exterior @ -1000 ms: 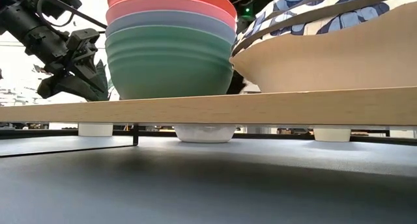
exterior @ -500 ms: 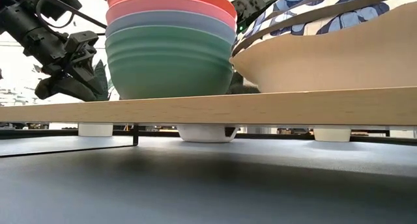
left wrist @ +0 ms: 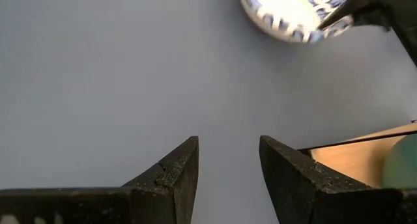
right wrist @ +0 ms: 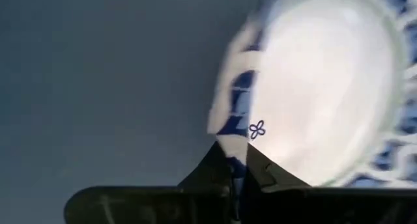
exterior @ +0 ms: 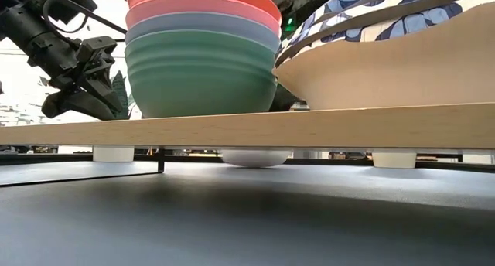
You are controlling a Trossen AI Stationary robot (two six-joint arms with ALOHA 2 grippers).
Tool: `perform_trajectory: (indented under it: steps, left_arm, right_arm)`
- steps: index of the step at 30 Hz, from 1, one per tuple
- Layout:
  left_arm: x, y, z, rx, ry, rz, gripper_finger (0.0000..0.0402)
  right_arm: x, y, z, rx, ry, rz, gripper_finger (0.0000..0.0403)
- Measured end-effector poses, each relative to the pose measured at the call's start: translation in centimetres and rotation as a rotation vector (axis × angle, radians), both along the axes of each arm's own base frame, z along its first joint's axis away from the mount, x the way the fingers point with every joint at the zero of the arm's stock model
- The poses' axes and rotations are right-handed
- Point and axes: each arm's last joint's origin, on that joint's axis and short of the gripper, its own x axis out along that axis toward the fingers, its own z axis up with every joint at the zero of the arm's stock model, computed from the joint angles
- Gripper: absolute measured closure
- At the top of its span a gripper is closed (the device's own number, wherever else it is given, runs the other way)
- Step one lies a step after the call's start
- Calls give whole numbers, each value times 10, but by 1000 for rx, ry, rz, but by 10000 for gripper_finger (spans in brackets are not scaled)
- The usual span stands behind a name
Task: Place and stack bowls onto a shelf
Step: Stack the white bowl on top of the other white bowls on the shelf
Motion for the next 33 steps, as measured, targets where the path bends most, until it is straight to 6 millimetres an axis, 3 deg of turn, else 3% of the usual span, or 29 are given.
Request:
perform_trajectory:
  steps: [3,9,13,19,25,33]
  left_arm:
    - [0,0,0,2,-2,3,255]
    - [0,0,0,-6,-7,10,255]
    - [0,0,0,-24,-13,13,255]
    - [0,-1,0,-50,-19,6,255]
    - [0,-1,0,-53,-21,9,255]
    - [0,-1,0,-54,-22,11,255]
  right_arm:
    - [-9,1,25,-33,-31,-30,384]
    - [-39,18,99,-83,-187,-124,384]
    - [-66,50,148,-75,-326,-113,384]
    - [-114,123,204,17,-522,21,384]
    - [-152,190,223,197,-589,60,384]
    - [-174,265,205,274,-519,101,384]
